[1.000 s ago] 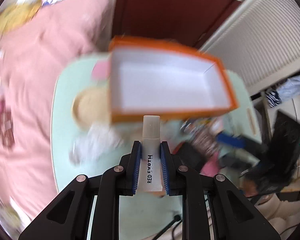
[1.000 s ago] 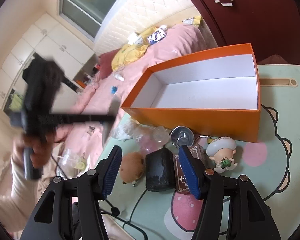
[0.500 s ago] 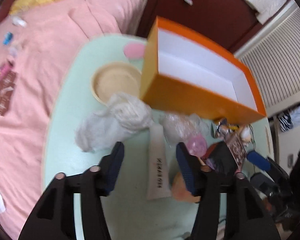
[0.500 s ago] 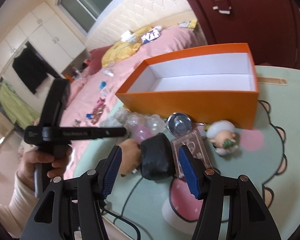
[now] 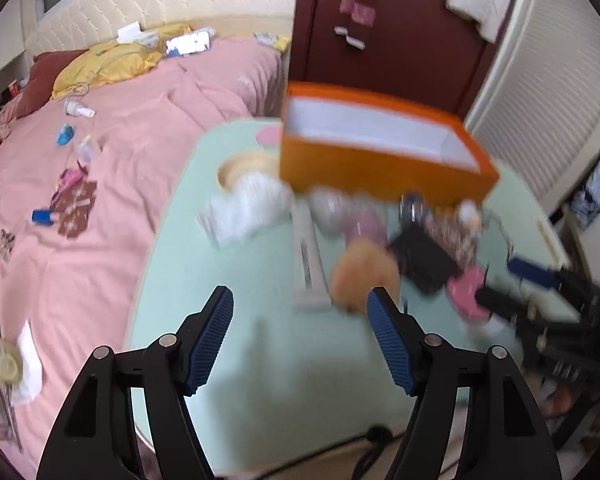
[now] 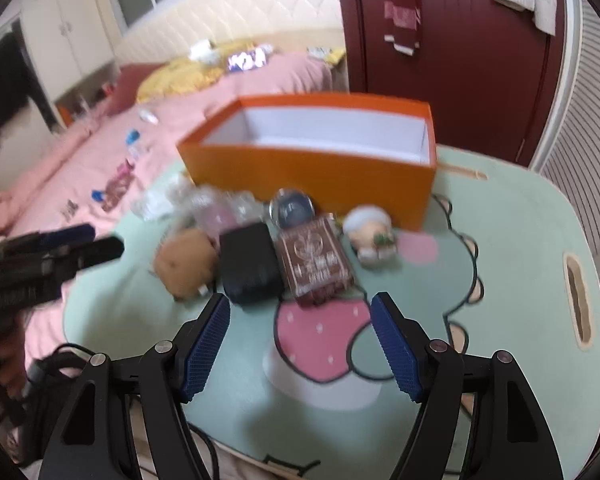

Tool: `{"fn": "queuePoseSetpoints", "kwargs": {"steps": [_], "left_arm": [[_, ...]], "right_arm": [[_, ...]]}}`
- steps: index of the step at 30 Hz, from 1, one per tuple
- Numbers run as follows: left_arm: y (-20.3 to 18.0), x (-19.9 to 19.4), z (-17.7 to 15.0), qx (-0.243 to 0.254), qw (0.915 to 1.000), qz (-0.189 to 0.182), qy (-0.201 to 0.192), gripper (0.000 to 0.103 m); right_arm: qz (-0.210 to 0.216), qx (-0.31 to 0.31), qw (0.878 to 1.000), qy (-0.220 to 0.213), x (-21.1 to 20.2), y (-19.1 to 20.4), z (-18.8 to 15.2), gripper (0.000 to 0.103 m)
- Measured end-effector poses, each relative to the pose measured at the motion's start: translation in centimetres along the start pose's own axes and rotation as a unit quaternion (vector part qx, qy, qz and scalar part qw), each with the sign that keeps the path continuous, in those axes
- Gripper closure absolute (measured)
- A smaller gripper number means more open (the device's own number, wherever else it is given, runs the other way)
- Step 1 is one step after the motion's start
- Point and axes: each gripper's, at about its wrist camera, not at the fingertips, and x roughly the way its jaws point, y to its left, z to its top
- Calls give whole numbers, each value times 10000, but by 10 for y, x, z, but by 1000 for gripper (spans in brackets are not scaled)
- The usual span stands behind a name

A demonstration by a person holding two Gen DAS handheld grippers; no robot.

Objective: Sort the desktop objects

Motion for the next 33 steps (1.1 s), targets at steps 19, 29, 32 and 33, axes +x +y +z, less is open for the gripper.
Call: {"fn": "queuePoseSetpoints", "kwargs": {"steps": [19, 29, 32, 33], "left_arm": [[-7, 41, -22, -79, 9986, 503, -123, 0], [-6, 41, -23, -23, 9986, 454, -254, 0], [-6, 41, -24, -16, 9986, 451, -265, 0], [-6, 41, -24, -14, 9986, 450, -267, 0]], "right_arm": [[-838, 7, 9933, 790, 36, -9, -9, 0], [-874, 24, 9930, 790, 36, -8, -9, 0], [-884, 41, 9929, 790, 36, -6, -9, 0], [-869, 23, 9930, 796, 37, -7, -8, 0]]}}
